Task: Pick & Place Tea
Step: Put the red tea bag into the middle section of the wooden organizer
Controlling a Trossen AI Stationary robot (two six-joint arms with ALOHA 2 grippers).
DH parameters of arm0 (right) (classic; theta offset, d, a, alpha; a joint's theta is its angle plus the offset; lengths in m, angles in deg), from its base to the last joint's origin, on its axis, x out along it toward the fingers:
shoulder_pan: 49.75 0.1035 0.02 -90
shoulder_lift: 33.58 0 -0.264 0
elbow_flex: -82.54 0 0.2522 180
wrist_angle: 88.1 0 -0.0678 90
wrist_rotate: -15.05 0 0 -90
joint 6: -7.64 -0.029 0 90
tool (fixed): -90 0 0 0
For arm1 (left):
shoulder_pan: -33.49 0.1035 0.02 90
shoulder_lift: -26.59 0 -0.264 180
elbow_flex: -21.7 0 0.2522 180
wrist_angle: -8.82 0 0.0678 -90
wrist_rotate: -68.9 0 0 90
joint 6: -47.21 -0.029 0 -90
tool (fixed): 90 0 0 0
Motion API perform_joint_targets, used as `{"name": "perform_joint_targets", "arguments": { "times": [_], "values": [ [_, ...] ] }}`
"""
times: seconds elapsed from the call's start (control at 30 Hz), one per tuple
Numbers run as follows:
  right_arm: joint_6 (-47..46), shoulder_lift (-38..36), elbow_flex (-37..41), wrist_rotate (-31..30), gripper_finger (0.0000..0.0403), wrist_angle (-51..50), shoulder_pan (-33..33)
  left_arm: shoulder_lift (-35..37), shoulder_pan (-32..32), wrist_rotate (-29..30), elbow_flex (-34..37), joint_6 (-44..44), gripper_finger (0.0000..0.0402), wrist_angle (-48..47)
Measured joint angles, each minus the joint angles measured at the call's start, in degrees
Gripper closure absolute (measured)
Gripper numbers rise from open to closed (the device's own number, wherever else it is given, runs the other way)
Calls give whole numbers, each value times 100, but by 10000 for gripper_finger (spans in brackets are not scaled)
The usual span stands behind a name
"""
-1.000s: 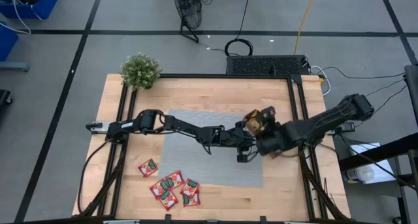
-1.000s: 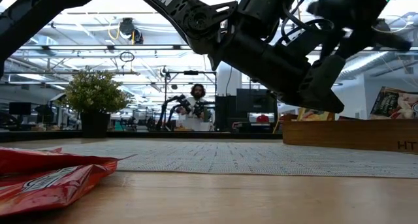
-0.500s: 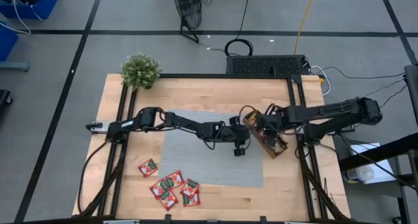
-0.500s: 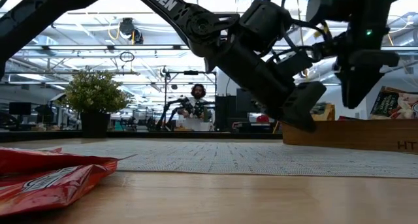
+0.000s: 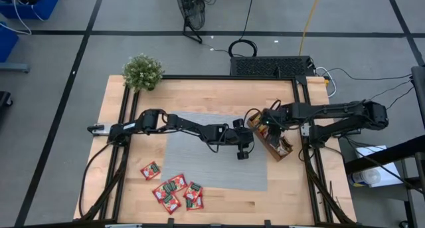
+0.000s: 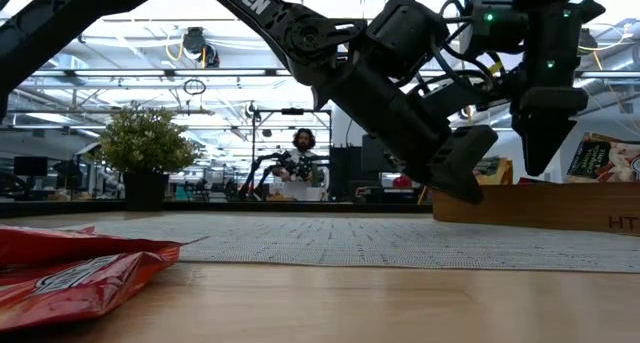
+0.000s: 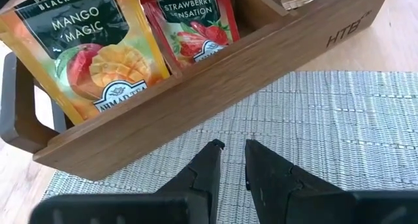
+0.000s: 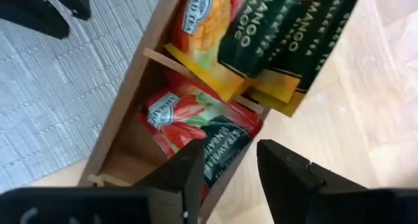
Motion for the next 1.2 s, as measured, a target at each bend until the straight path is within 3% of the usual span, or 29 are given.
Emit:
{"name": "perform_joint_targets", "arguments": {
  "times": [0.17,0.57,0.7,0.9,1.07,1.2],
  "values": [
    [-14,0,23,427,278,202,-29,2,-2,-2,0,-2,323,-6],
    [26,0,422,581,283,692,-29,2,-4,-7,0,-2,323,-30],
    [122,0,426,903,310,781,-29,2,-7,-7,0,-2,323,-6],
    [351,0,426,1089,394,876,-5,2,-7,-7,0,-2,323,-2],
    [478,-35,313,1148,401,771,65,4,-7,-6,0,-2,323,-2],
    [458,-234,-195,990,396,143,54,22,-4,-4,0,-15,323,17]
  ]
}}
